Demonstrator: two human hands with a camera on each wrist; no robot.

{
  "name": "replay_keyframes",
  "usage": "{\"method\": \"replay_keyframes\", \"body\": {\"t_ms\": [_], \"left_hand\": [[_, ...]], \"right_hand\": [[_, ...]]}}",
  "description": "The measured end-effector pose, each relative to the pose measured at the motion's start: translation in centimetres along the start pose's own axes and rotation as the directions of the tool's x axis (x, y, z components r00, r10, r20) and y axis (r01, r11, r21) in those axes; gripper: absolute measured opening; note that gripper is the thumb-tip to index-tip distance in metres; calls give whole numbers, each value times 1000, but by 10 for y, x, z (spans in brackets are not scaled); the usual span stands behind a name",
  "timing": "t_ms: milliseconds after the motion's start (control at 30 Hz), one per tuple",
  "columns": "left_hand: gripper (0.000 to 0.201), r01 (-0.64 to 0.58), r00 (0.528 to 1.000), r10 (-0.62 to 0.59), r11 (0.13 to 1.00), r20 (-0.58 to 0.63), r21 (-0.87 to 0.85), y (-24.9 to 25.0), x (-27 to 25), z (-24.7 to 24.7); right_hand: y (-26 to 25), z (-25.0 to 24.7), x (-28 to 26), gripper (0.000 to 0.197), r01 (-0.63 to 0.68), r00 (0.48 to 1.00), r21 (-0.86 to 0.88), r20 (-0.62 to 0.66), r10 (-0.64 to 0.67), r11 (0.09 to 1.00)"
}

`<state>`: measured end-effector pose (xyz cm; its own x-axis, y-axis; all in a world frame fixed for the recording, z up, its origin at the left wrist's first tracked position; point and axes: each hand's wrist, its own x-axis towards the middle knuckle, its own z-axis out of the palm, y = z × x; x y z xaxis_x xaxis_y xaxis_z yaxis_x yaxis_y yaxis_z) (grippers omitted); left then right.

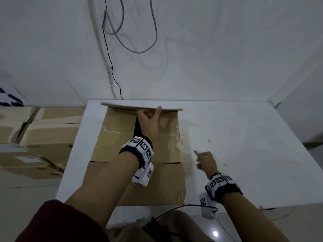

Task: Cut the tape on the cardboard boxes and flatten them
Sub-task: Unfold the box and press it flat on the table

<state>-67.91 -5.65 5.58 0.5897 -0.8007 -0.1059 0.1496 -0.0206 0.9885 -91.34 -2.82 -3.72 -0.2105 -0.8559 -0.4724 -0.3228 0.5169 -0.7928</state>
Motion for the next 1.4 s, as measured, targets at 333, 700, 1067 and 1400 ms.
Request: {"method": "replay_keyframes", "body": {"t_ms": [333,700,1067,1400], "left_hand": [[66,-381,924,290,650,250,658,12,66,-55],[113,-247,929,-240,165,281,955,10,117,-98],[105,-244,932,-260,64,253,968,5,114,-94],[54,55,832,-336,842,441,537,78,114,-163]], "right_hand": [[26,-5,3,48,-156,986,-507,-130,104,847],[-173,82,19,75,525,851,-448,274,-447,724],[-164,140,9,157,307,951,-849,253,-179,429],[-182,45,-5,58,333,801,12,524,-290,943]]}}
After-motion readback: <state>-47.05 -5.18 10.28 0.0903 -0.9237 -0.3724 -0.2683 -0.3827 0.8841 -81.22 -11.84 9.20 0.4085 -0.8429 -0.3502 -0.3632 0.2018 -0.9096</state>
